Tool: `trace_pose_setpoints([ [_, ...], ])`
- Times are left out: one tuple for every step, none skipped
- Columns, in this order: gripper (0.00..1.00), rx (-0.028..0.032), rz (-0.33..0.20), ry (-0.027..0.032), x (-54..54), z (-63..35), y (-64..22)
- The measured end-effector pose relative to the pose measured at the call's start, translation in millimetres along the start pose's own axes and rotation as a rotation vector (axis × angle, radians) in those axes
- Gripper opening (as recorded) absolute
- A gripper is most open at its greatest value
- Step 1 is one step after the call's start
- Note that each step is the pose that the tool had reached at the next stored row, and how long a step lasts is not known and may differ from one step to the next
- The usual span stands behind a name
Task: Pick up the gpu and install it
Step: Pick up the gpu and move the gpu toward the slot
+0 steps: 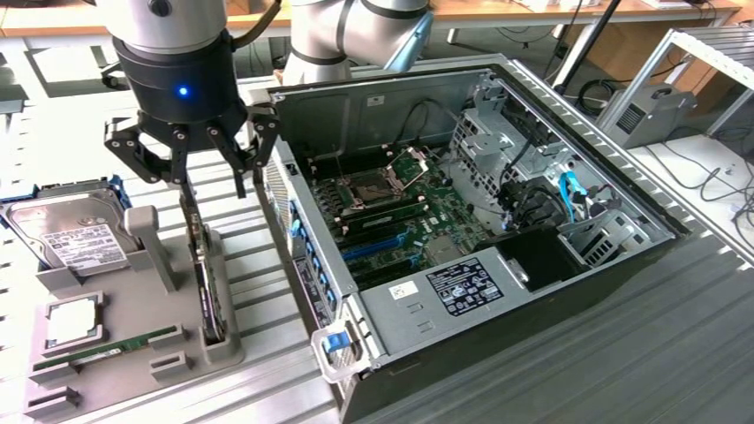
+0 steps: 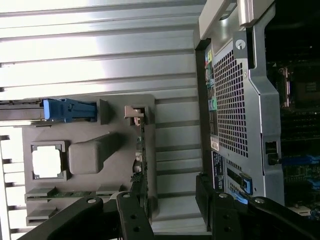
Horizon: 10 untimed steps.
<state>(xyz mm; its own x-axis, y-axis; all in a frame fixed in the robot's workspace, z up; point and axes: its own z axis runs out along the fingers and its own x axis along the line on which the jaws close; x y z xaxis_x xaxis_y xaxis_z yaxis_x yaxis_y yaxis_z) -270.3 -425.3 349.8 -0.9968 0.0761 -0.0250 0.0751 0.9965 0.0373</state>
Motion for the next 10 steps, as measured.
trace_pose_setpoints([
  [0.54,0.0,0.0,0.0,0.1,0.4,0.6],
  [0.54,0.0,0.0,0.0,0.1,0.8,1.2],
  [0.54,0.0001,0.0,0.0,0.2,1.1,1.7],
  [0.54,0.0,0.0,0.0001,0.2,1.5,2.2],
  [0.54,0.0,0.0,0.0,0.3,1.9,2.7],
  [0.54,0.0001,0.0,0.0001,0.3,2.3,3.2],
  [0.54,0.0001,0.0,0.0001,0.3,2.6,3.6],
  [0.54,-0.0001,0.0,0.0,0.4,3.0,4.1],
  [0.54,0.0,0.0,0.0,0.4,3.4,4.6],
  [0.54,0.0,0.0,0.0,0.5,3.7,5.0],
])
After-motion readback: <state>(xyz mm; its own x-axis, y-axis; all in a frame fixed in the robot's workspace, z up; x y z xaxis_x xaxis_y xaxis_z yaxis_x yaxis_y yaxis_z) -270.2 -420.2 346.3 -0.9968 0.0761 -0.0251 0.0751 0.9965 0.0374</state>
